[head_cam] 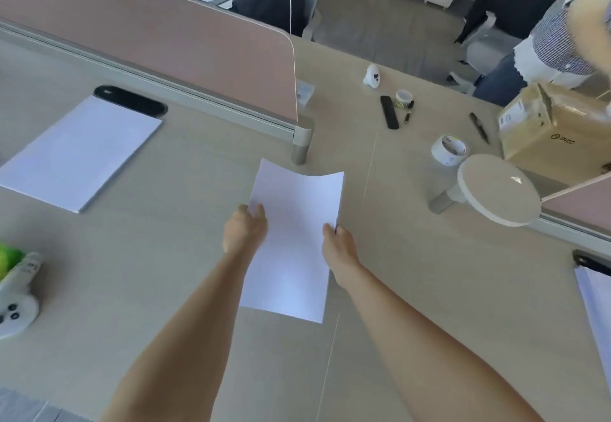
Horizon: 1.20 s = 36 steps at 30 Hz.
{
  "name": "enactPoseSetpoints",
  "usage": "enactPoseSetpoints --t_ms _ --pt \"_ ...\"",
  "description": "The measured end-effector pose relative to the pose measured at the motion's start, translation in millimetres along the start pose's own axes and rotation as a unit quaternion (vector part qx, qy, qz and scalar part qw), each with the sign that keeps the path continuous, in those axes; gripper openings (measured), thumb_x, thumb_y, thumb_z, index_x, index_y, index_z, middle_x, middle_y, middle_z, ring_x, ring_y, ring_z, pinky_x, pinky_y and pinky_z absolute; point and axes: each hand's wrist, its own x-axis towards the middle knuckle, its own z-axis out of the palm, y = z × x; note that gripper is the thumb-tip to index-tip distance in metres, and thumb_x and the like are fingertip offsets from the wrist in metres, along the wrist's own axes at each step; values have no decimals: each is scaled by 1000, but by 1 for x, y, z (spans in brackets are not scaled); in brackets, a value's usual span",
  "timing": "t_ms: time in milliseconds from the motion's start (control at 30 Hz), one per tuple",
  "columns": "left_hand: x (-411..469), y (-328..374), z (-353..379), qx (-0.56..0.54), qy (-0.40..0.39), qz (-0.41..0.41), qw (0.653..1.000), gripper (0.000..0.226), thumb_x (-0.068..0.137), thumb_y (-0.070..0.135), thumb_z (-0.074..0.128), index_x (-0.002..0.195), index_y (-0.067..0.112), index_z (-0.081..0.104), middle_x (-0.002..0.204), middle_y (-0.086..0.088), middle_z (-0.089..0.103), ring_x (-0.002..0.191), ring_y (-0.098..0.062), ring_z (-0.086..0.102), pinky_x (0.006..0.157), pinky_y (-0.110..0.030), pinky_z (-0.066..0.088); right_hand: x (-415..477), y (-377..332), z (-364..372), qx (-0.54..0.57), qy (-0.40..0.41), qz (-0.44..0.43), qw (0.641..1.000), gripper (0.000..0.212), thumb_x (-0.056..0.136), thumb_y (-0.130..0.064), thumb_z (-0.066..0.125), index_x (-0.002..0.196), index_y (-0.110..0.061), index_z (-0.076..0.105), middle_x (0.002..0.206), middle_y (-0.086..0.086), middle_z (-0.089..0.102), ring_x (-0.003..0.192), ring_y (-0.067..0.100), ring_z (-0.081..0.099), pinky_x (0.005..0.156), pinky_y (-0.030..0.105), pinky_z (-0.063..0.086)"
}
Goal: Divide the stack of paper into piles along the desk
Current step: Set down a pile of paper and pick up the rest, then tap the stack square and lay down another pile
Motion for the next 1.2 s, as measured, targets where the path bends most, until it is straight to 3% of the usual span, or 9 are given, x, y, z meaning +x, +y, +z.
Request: enactPoseSetpoints --t_ms 133,333,433,600,700,800,933,1067,1200 --pt "29 11 16 40 -48 10 998 54 99 49 37 130 6 50 128 -18 59 118 -37 56 90 -39 45 27 6 6 -1 -6 38 999 29 102 -32 37 93 -8 49 80 1 42 65 16 38 57 30 31" --pt "44 24 32 47 -72 -4 996 60 97 53 40 138 9 38 129 -17 57 115 -36 57 78 -36 40 54 9 -1 -36 -27 81 996 32 100 -33 29 84 -12 48 76 2 44 69 22 44 67 32 40" --pt "49 24 34 40 -71 -10 997 62 97 52 42 140 8 35 130 -18 56 116 -38 57 79 -36 40 63 5 -7 -48 -51 112 991 29 99 -29 29 88 -12 50 74 2 47 68 23 49 63 32 49" --pt "60 20 33 47 -77 4 996 54 96 50 43 132 11 46 120 -13 62 98 -33 59 74 -34 42 74 4 -7 -76 -89 143 983 38 96 -27 31 111 -4 57 87 7 59 70 23 58 62 33 58" --pt "64 17 30 52 -67 10 996 48 95 47 44 128 13 50 114 -12 64 85 -29 54 71 -32 42 76 5 -4 -131 -107 144 975 38 95 -27 30 98 -3 59 90 10 63 73 27 64 73 40 62" --pt "66 16 29 75 -59 29 995 49 96 47 44 129 11 52 116 -13 64 98 -33 60 73 -34 45 77 3 -5 -190 -103 141 966 38 97 -32 30 84 -6 55 84 13 63 68 29 64 72 37 60" --pt "63 12 23 122 -50 57 990 60 97 49 43 139 6 46 134 -17 55 125 -36 50 98 -41 43 77 -2 -16 -258 -89 126 954 41 98 -38 30 85 -6 52 77 12 61 53 25 56 56 25 48" --pt "50 9 13 141 -44 56 987 62 95 51 44 141 9 43 135 -18 51 128 -37 46 104 -43 38 69 -7 -36 -283 -70 81 953 40 97 -35 32 69 -10 44 61 8 52 42 21 46 49 22 37" --pt "20 15 14 119 -39 54 991 60 93 50 48 142 16 43 136 -14 52 131 -32 42 103 -42 37 51 -5 -62 -288 -56 23 956 42 97 -40 36 68 -10 48 65 8 55 53 26 54 56 27 40"
